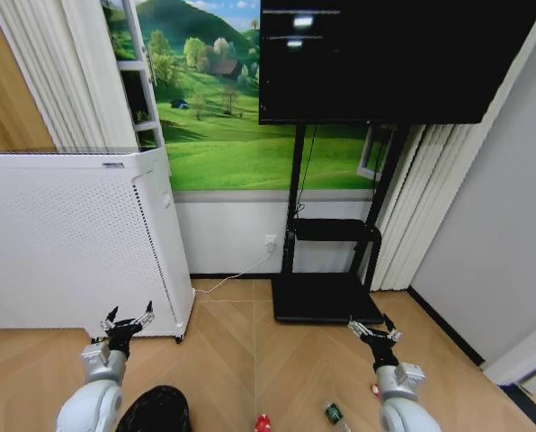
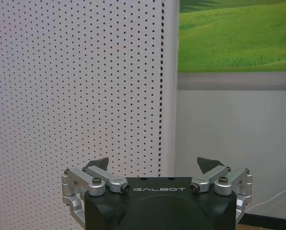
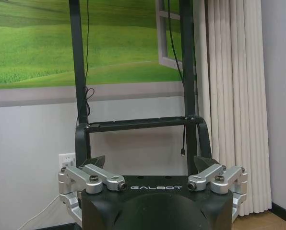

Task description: Pick up the trash bin and place the garbage on the floor into it.

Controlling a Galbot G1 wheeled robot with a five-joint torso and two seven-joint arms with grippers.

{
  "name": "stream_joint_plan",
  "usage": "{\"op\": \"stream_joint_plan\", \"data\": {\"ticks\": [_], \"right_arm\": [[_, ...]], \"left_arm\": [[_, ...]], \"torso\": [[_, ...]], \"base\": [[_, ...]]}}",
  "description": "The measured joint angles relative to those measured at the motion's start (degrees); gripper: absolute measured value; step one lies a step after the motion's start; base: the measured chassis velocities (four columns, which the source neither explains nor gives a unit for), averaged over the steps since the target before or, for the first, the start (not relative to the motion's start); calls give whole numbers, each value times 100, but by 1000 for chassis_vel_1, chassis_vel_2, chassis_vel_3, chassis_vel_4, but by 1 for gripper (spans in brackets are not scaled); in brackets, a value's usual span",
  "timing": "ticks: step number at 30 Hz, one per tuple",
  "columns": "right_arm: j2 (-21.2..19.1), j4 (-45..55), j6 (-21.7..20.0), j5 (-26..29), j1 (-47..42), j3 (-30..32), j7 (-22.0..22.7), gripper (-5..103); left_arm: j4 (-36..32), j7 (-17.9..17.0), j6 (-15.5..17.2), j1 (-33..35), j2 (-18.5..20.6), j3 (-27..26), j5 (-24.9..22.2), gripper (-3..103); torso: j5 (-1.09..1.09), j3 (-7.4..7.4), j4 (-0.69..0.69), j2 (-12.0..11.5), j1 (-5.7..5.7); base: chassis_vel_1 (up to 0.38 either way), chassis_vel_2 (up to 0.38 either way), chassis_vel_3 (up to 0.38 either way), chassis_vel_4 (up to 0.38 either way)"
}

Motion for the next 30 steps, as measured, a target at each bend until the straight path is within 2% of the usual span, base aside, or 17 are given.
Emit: {"op": "stream_joint_plan", "data": {"ticks": [30], "right_arm": [[61, -35, 17, -19, -25, 1, 12, 100]], "left_arm": [[13, 61, -19, -9, 23, 20, 7, 100]], "torso": [[0, -478, 0, -755, -276]], "base": [[0, 0, 0, 0]]}}
